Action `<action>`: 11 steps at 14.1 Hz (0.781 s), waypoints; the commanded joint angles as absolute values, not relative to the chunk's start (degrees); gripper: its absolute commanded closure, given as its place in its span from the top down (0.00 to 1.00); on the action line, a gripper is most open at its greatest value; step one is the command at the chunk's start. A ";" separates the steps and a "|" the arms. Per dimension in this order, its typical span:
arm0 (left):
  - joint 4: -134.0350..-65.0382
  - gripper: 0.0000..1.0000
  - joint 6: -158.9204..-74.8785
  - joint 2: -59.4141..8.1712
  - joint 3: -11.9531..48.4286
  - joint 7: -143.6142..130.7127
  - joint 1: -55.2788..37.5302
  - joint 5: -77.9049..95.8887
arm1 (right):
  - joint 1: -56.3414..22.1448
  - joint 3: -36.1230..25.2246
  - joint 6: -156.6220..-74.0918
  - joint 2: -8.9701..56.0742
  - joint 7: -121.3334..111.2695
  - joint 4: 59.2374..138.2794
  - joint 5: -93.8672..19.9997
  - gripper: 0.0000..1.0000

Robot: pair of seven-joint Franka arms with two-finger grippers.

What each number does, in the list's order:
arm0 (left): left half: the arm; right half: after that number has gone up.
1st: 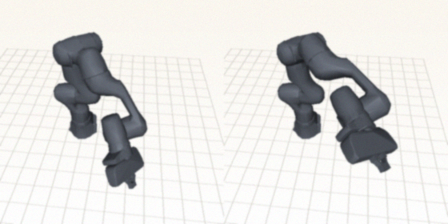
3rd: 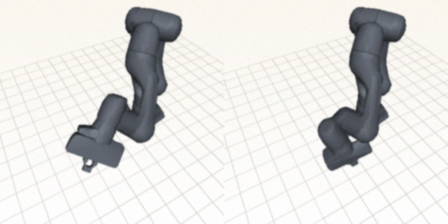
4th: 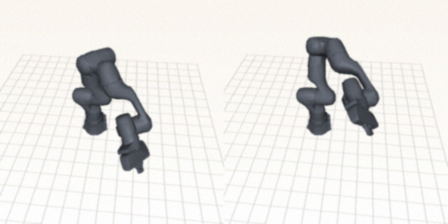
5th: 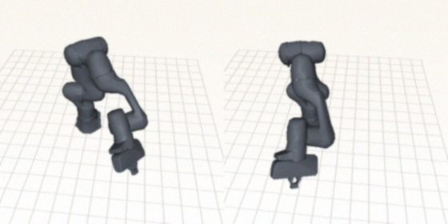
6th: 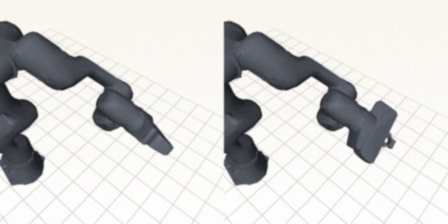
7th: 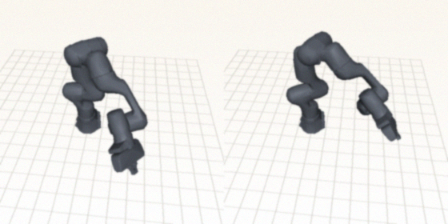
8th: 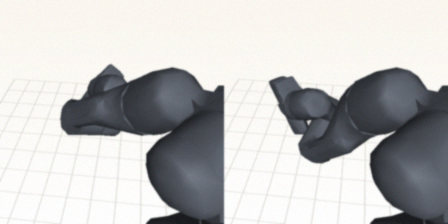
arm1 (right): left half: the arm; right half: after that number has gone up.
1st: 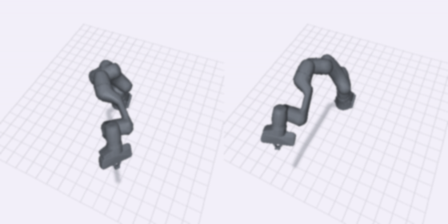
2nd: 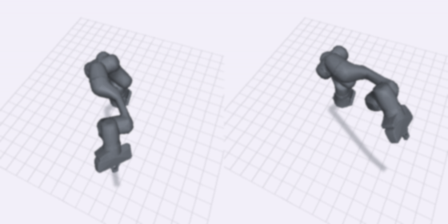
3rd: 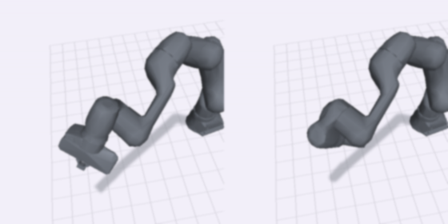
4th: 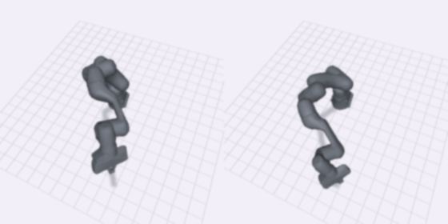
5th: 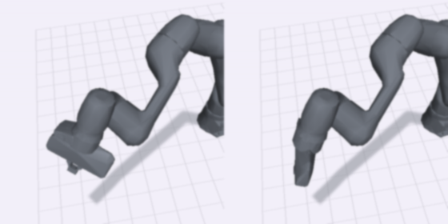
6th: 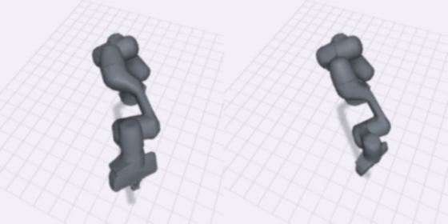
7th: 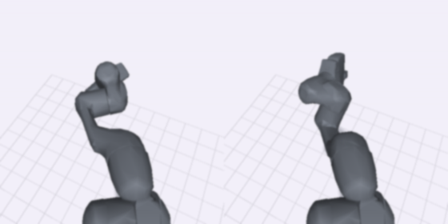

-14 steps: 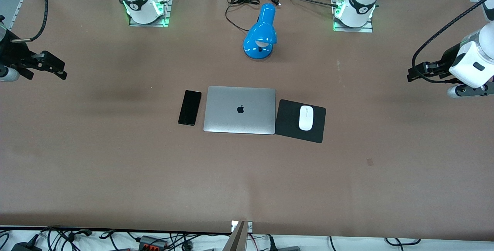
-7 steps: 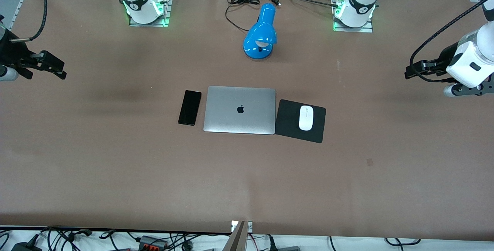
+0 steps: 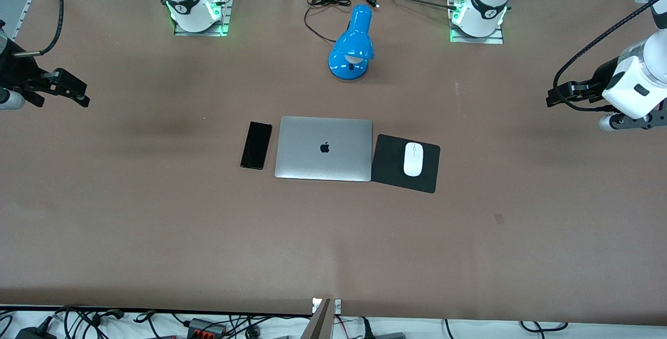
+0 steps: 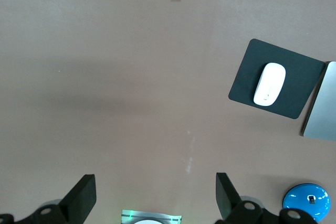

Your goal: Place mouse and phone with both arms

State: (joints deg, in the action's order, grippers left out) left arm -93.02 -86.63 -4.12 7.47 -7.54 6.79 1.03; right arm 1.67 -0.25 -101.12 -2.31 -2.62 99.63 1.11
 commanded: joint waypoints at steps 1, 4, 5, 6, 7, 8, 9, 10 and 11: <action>-91.76 1.00 -85.60 -4.57 6.94 -6.50 6.94 2.64 | 2.37 -0.09 -100.28 -3.52 -3.34 99.84 -0.16 1.00; -91.76 1.00 -85.61 -4.66 6.94 -6.50 6.94 2.72 | 2.29 0.08 -97.22 -3.86 -4.65 99.58 -1.06 1.00; -91.76 1.00 -85.61 -4.66 6.94 -6.50 6.94 2.72 | 2.20 0.17 -97.12 -4.30 -5.70 99.67 0.08 1.00; -91.76 1.00 -85.61 -4.66 6.94 -6.50 6.94 2.72 | 2.20 0.18 -97.21 -4.39 -5.71 99.67 0.87 1.00; -91.76 1.00 -85.61 -4.66 6.94 -6.50 6.94 2.72 | 2.20 0.18 -97.29 -4.39 -5.63 99.67 0.97 1.00; -91.76 1.00 -85.61 -4.66 6.94 -6.50 6.94 2.72 | 2.20 0.18 -97.29 -4.39 -5.28 99.67 0.97 1.00; -91.76 1.00 -85.61 -4.66 6.94 -6.50 6.94 2.72 | 2.20 0.18 -97.38 -4.39 -4.93 99.67 0.97 1.00; -91.76 1.00 -85.61 -4.66 6.94 -6.50 7.03 2.72 | 2.20 0.09 -97.38 -4.57 -4.75 99.67 0.88 1.00; -91.76 1.00 -85.61 -4.66 6.94 -6.50 7.29 2.72 | 2.20 0.09 -97.47 -4.66 -4.75 99.67 0.88 1.00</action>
State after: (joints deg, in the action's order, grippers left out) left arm -93.02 -86.63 -4.16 7.31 -7.54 6.92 1.48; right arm 1.84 -0.25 -98.17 -3.70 -4.52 99.61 0.30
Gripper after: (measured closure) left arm 0.000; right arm 0.000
